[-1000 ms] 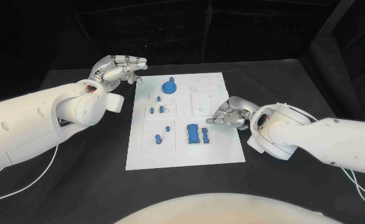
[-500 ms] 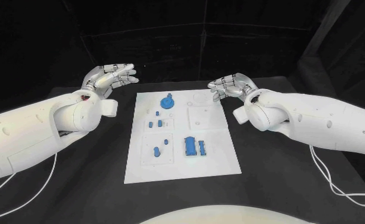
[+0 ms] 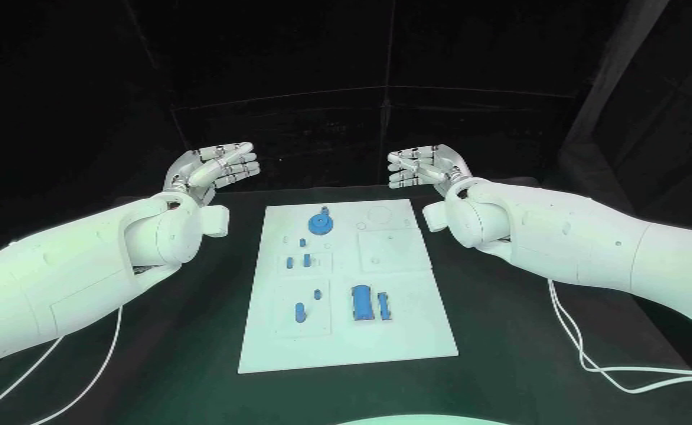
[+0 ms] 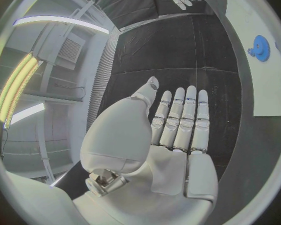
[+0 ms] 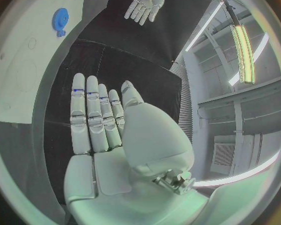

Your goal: Assemble the parts on the task board

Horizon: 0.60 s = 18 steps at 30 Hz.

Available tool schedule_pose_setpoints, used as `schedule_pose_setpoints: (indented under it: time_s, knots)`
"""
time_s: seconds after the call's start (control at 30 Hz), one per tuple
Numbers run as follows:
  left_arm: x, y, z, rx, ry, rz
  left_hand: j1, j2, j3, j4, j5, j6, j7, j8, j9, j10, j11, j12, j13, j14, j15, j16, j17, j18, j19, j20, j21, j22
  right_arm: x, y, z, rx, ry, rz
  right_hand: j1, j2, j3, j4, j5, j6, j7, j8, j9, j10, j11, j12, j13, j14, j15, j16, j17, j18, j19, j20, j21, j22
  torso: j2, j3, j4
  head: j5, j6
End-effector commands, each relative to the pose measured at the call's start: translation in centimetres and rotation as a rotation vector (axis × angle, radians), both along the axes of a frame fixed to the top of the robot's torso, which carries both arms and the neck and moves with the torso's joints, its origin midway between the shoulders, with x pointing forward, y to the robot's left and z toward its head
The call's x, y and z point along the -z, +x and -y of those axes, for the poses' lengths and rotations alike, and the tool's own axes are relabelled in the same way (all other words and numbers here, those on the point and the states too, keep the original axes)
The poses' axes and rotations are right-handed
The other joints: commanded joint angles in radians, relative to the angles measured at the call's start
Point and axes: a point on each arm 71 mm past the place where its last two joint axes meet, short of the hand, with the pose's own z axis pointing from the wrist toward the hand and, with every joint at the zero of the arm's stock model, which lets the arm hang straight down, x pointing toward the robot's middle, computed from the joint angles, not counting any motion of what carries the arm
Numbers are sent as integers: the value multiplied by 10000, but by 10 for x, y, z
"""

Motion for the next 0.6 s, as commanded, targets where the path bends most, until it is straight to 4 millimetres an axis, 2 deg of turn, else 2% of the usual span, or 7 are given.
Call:
schedule_pose_setpoints:
  time_s: [0.03, 0.13, 0.17, 0.3, 0.33, 0.37, 0.6]
  knots:
    - [0, -1, 1, -5, 31, 16, -4089, -107, -354, -33, -455, -2949, -467, -660, -568, -3126, -545, -762, -549, -2812, -453, -640, -413, -508, -2371, -840, -654, -938, 0, -2, 0, 49, -16, 18, -4547, -345, 429, -351, -610, -3072, -529, -664, -339, -3456, -371, -438, -882, -3872, -578, -1011, -611, -537, -3635, -532, -580, -997, 15, 0, -25, 53, 25]
    - [1, -5, 5, -51, 97, 27, -4916, -107, -429, -33, -455, -3537, -556, -660, -568, -3751, -653, -762, -549, -3377, -546, -774, -497, -507, -2841, -1000, -654, -1126, -1, -5, -3, 105, 79, 73, -5408, -1092, 507, -1092, -728, -3653, -629, -664, -1055, -4107, -446, -527, -882, -4600, -578, -1011, -727, -598, -4320, -635, -699, -997, 18, 20, -69, 166, 133]
    - [2, -7, 7, -76, 134, 34, -5243, -107, -1135, -33, -455, -3774, -594, -660, -568, -4001, -698, -762, -549, -3602, -583, -820, -531, -574, -3034, -1073, -654, -1201, -2, -7, -5, 137, 130, 101, -5810, -1092, 563, -1092, -782, -3925, -675, -664, -1055, -4414, -1157, -562, -882, -4945, -578, -1011, -780, -662, -4643, -681, -745, -997, 20, 31, -94, 228, 193]
    - [5, -19, 18, -238, 366, 103, -6443, -107, -1135, -33, -455, -4641, -736, -660, -568, -4923, -857, -762, -549, -4429, -714, -1011, -1301, -686, -3734, -1320, -654, -1477, -5, -19, -15, 345, 448, 270, -7129, -1092, 1351, -1092, -955, -4823, -830, -664, -1055, -5419, -1157, -1356, -882, -6076, -578, -1011, -955, -814, -5705, -835, -912, -997, 29, 102, -248, 619, 569]
    - [5, -22, 21, -285, 432, 128, -6710, -107, -1135, -33, -455, -4835, -766, -660, -568, -5126, -893, -762, -549, -4613, -1424, -1048, -1301, -771, -3887, -1376, -654, -1538, -6, -23, -18, 405, 534, 312, -7404, -1092, 1351, -1092, -994, -5010, -864, -664, -1055, -5627, -1157, -1356, -882, -6312, -578, -1011, -993, -814, -5926, -866, -953, -997, 31, 117, -282, 705, 652]
    - [6, -26, 25, -335, 502, 160, -6950, -107, -1135, -33, -455, -5008, -1484, -660, -568, -5312, -924, -762, -549, -4777, -1424, -1091, -1301, -773, -4025, -1426, -654, -1594, -7, -27, -21, 472, 625, 356, -7669, -1092, 1351, -1092, -1029, -5191, -895, -664, -1055, -5829, -1157, -1356, -882, -6540, -578, -1011, -1029, -814, -6139, -897, -983, -997, 32, 131, -312, 783, 726]
    - [5, -60, 51, -761, 1041, 524, -8472, -107, -1135, -33, -455, -6113, -1484, -660, -568, -6481, -1706, -762, -549, -5827, -1424, -2014, -1301, -912, -4916, -1741, -654, -1942, -18, -59, -42, 961, 1206, 598, -9355, -1092, 1351, -1092, -1905, -6327, -1660, -664, -1055, -7123, -1157, -1356, -882, -7982, -578, -1011, -1902, -1032, -7491, -1660, -1813, -997, 39, 179, -417, 1048, 982]
